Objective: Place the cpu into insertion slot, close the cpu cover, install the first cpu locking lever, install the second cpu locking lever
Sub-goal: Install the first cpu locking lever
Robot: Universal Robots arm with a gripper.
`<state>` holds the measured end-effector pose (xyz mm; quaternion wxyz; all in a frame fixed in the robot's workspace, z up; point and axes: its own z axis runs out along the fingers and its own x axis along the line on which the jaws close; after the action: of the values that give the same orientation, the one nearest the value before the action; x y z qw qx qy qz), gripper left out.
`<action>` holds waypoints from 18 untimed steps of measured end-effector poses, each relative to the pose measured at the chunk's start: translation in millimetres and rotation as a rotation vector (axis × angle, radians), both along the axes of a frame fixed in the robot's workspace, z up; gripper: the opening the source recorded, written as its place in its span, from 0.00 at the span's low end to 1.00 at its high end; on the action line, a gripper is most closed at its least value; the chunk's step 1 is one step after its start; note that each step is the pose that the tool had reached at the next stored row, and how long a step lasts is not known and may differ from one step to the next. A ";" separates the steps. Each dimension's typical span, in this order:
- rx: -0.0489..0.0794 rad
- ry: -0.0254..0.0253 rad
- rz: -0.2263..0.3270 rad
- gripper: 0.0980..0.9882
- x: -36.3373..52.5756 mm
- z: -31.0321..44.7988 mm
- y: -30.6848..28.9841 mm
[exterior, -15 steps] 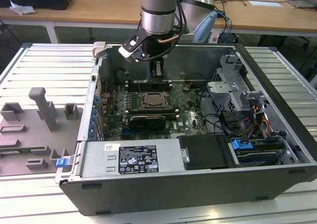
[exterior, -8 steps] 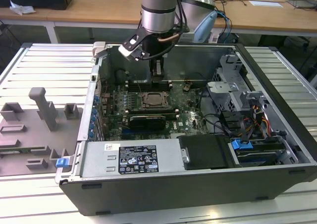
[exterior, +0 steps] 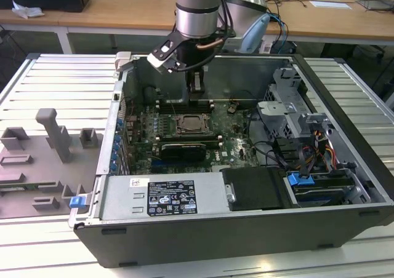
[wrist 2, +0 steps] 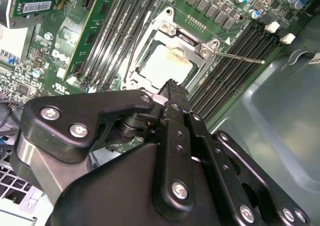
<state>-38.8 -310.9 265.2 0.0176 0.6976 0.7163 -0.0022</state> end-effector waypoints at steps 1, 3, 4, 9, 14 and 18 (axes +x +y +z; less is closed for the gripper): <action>0.000 0.0000 0.000 0.01 0.0 0.8 0.0; 0.000 -0.0001 0.000 0.01 0.0 2.2 0.0; 0.000 -0.0001 0.000 0.01 0.0 2.7 0.0; 0.000 -0.0001 0.042 0.01 0.0 3.5 0.0; -0.001 -0.0001 0.159 0.01 0.0 3.5 0.0; -0.001 -0.0001 0.188 0.01 0.0 3.5 0.0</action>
<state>-38.8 -310.9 268.7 0.0179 0.6274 0.7785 -0.0007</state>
